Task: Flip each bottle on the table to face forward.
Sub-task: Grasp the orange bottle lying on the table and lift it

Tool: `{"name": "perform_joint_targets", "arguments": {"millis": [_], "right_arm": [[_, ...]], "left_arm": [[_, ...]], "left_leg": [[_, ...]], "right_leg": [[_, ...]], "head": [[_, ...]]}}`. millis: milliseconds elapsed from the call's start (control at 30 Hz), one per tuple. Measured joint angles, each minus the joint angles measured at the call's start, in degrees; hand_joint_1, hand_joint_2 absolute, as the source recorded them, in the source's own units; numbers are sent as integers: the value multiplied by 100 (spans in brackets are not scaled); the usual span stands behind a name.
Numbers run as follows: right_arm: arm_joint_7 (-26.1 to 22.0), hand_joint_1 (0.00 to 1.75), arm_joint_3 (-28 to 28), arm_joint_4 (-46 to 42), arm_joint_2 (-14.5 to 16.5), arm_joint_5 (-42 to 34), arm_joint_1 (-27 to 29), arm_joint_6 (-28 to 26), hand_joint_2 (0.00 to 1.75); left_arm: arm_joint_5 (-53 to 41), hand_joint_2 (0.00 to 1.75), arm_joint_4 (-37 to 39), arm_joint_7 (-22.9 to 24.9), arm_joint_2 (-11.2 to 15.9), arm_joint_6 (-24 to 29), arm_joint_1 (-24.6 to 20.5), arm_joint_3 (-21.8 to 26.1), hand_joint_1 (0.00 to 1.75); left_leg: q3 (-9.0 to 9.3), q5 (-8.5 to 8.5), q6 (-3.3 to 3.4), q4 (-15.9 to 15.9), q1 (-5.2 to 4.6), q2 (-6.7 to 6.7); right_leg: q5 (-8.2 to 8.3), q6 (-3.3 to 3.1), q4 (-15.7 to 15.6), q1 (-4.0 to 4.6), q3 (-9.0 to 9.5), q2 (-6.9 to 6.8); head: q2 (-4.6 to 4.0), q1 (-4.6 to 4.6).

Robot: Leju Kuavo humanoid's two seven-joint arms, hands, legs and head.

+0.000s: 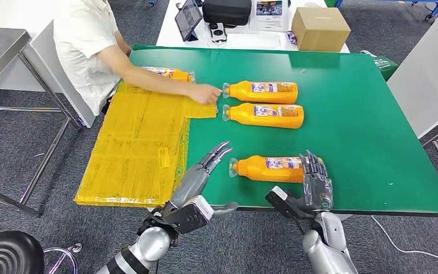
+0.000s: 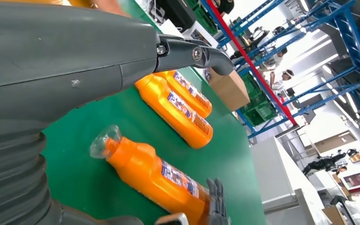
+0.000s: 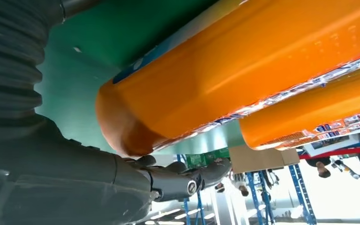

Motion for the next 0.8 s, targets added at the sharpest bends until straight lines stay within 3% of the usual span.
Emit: {"name": "perform_joint_targets", "arguments": {"millis": [500,800], "right_arm": [[819,0,561,248,-122,791,-264,-15,175],[927,0,767,-48,-137,982,-97,-15,175]], "left_arm": [[68,175,46,-18,-14,-23,-59,-28,0],[68,175,46,-18,-14,-59,-55,-28,0]], "left_leg": [[5,0,0,0,0,0],[6,0,0,0,0,0]], "right_leg": [[0,0,-1,0,4,0],[0,0,0,0,5,0]], "head": [[0,-1],[0,-1]]}}
